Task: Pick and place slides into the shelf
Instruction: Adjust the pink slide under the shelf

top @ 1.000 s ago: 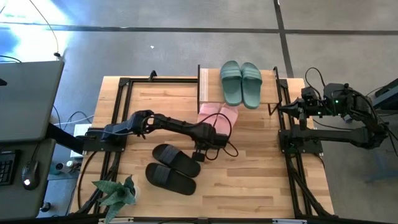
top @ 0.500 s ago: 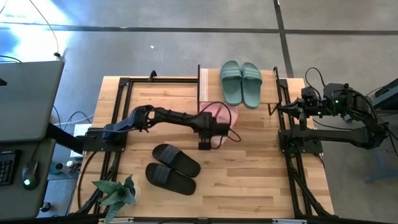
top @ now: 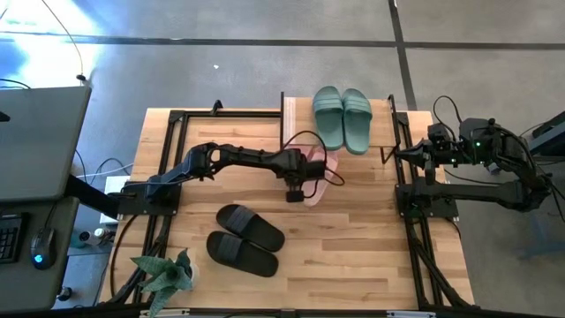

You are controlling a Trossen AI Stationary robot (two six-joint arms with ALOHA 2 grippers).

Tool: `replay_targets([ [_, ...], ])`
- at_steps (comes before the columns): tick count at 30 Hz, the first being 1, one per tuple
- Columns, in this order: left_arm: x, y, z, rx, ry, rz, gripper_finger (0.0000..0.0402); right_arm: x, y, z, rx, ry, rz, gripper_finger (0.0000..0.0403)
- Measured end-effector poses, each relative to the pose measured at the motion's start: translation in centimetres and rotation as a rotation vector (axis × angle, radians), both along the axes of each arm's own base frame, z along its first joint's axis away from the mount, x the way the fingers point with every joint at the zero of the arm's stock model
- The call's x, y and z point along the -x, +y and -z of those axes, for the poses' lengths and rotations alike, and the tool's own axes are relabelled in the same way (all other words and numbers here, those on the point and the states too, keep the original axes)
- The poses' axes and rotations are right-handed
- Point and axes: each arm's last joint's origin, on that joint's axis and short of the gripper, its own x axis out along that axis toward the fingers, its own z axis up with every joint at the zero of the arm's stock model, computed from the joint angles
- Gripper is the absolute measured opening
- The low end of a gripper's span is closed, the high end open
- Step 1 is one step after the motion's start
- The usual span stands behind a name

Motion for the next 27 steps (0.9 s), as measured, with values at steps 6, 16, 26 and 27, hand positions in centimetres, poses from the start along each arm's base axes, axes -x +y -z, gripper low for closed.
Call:
replay_targets([
  [6,-0.2,0.2,0.0,-0.007,-0.021,0.006,0.0005,0.0,0.0,0.0,0.0,0.0,0.0,0.0002],
  [16,-0.2,-0.1,0.0,-0.008,-0.017,0.021,0.0005,0.0,0.0,0.0,0.0,0.0,0.0,0.0002],
  [26,-0.5,-2.1,0.0,-0.004,-0.005,0.05,0.0005,0.0,0.0,0.0,0.0,0.0,0.0,0.0002],
  [27,-0.5,-2.3,-0.1,-0.003,0.0,0.055,0.0005,0.0,0.0,0.0,0.0,0.0,0.0,0.0002],
])
